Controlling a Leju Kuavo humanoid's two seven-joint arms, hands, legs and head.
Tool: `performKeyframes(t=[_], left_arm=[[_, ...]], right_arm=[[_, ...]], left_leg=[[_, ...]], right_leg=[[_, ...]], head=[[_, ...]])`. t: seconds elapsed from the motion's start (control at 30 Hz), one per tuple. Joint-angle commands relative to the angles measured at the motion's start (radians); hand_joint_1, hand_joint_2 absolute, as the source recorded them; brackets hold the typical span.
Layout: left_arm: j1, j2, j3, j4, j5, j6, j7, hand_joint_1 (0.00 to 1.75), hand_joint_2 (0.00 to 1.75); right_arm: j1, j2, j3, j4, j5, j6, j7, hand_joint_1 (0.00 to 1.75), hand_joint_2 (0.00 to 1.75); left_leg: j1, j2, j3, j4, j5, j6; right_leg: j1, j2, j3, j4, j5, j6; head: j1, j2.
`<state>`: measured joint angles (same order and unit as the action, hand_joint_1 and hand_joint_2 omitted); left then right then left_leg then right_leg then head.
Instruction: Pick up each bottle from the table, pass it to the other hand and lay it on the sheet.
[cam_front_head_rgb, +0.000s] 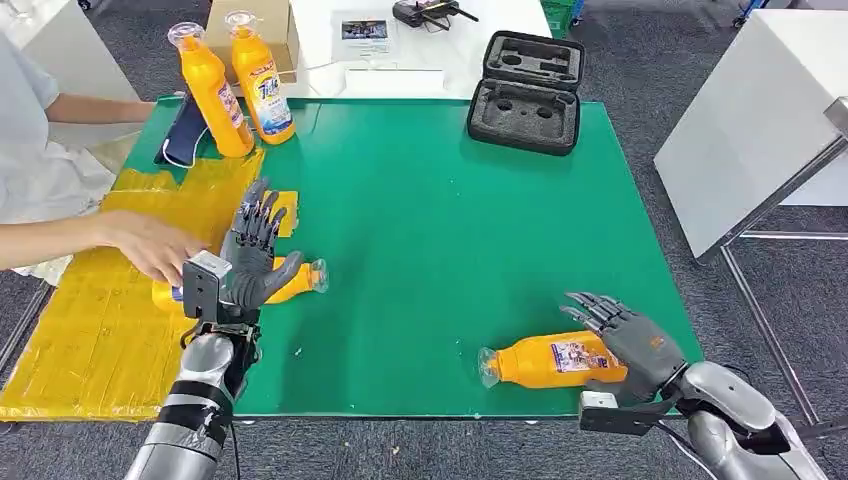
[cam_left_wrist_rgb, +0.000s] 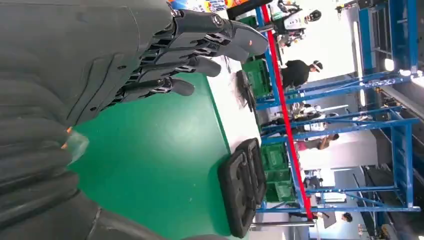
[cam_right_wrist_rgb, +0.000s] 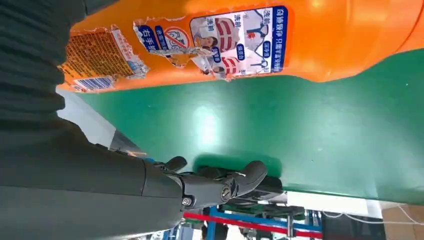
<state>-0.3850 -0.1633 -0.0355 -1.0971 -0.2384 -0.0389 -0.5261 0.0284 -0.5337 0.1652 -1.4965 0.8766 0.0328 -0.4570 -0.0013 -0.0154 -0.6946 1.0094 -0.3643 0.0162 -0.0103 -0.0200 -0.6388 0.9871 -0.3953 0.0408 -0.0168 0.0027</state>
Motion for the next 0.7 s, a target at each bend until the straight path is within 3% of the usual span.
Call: performKeyframes(t=[0.03, 0.13, 0.17, 0.27, 0.3, 0.37, 0.4, 0.47, 0.5, 0.57, 0.6, 0.7], left_arm=[[-0.053, 0.002, -0.024, 0.083, 0.006, 0.005, 0.007, 0.00, 1.75], [-0.057, -0.002, -0.034, 0.090, 0.006, 0.005, 0.006, 0.00, 1.75], [-0.061, -0.002, -0.039, 0.095, 0.007, 0.004, 0.007, 0.00, 1.75], [-0.062, 0.001, -0.042, 0.094, 0.017, 0.001, 0.007, 0.00, 1.75], [-0.061, 0.005, -0.044, 0.090, 0.023, 0.001, 0.007, 0.00, 1.75], [-0.061, 0.007, -0.042, 0.086, 0.028, -0.001, 0.008, 0.00, 1.75], [-0.061, 0.007, -0.042, 0.087, 0.033, -0.004, 0.011, 0.00, 1.75], [-0.061, 0.008, -0.046, 0.097, 0.034, -0.005, 0.011, 0.00, 1.75], [-0.061, 0.008, -0.048, 0.101, 0.034, -0.005, 0.011, 0.00, 1.75], [-0.063, 0.008, -0.049, 0.104, 0.035, -0.005, 0.011, 0.00, 1.75], [-0.064, 0.008, -0.051, 0.105, 0.037, -0.005, 0.011, 0.00, 1.75], [-0.063, 0.007, -0.054, 0.107, 0.037, -0.004, 0.011, 0.00, 1.75]], right_arm=[[-0.117, 0.069, 0.034, 0.202, 0.093, -0.022, 0.057, 0.00, 1.75], [-0.181, 0.095, 0.065, 0.308, 0.128, -0.038, 0.073, 0.00, 1.75], [-0.201, 0.101, 0.075, 0.346, 0.142, -0.053, 0.080, 0.00, 1.75], [-0.235, 0.113, 0.102, 0.422, 0.153, -0.063, 0.083, 0.00, 1.75], [-0.244, 0.118, 0.111, 0.445, 0.158, -0.069, 0.088, 0.00, 1.75], [-0.256, 0.125, 0.126, 0.482, 0.170, -0.081, 0.104, 0.00, 1.75], [-0.270, 0.127, 0.141, 0.516, 0.188, -0.072, 0.126, 0.00, 1.75], [-0.291, 0.133, 0.160, 0.574, 0.197, -0.067, 0.137, 0.00, 1.75], [-0.293, 0.133, 0.166, 0.591, 0.200, -0.072, 0.140, 0.00, 1.75], [-0.302, 0.136, 0.173, 0.617, 0.199, -0.070, 0.139, 0.00, 1.75], [-0.312, 0.133, 0.187, 0.637, 0.205, -0.068, 0.146, 0.00, 1.75], [-0.317, 0.133, 0.193, 0.646, 0.207, -0.067, 0.150, 0.03, 1.75]], left_leg=[[0.000, 0.004, 0.019, 0.000, -0.009, -0.002], [0.001, 0.006, 0.021, -0.002, -0.008, -0.002], [0.001, 0.005, 0.011, -0.001, -0.004, -0.001], [0.001, 0.005, 0.015, -0.001, -0.005, -0.002], [0.001, 0.004, 0.010, -0.001, -0.003, -0.001], [0.001, 0.006, 0.022, -0.002, -0.008, -0.002], [0.001, 0.004, 0.010, -0.001, -0.003, 0.000], [0.001, 0.006, 0.023, -0.001, -0.009, -0.002], [0.001, 0.003, 0.010, -0.002, -0.003, 0.000], [0.001, 0.005, 0.018, -0.001, -0.006, -0.001], [0.001, 0.005, 0.013, -0.002, -0.003, 0.000], [0.002, 0.006, 0.018, -0.001, -0.005, 0.000]], right_leg=[[0.000, 0.004, 0.020, -0.002, -0.007, -0.002], [0.001, 0.007, 0.021, -0.004, -0.005, -0.002], [0.001, 0.005, 0.011, -0.003, -0.001, -0.001], [0.001, 0.005, 0.016, -0.003, -0.003, -0.002], [0.001, 0.004, 0.010, -0.003, -0.001, -0.001], [0.001, 0.006, 0.022, -0.004, -0.006, -0.003], [0.001, 0.004, 0.011, -0.003, -0.002, -0.001], [0.001, 0.006, 0.023, -0.003, -0.007, -0.003], [0.001, 0.004, 0.011, -0.003, -0.002, -0.001], [0.002, 0.005, 0.019, -0.004, -0.005, -0.002], [0.002, 0.004, 0.013, -0.003, -0.002, -0.001], [0.002, 0.003, 0.019, -0.003, -0.003, -0.002]], head=[[0.000, 0.000], [0.000, 0.000], [0.000, 0.000], [0.000, 0.000], [0.000, 0.000], [0.000, 0.000], [0.000, 0.000], [0.000, 0.000], [0.000, 0.000], [0.000, 0.000], [0.000, 0.000], [0.000, 0.000]])
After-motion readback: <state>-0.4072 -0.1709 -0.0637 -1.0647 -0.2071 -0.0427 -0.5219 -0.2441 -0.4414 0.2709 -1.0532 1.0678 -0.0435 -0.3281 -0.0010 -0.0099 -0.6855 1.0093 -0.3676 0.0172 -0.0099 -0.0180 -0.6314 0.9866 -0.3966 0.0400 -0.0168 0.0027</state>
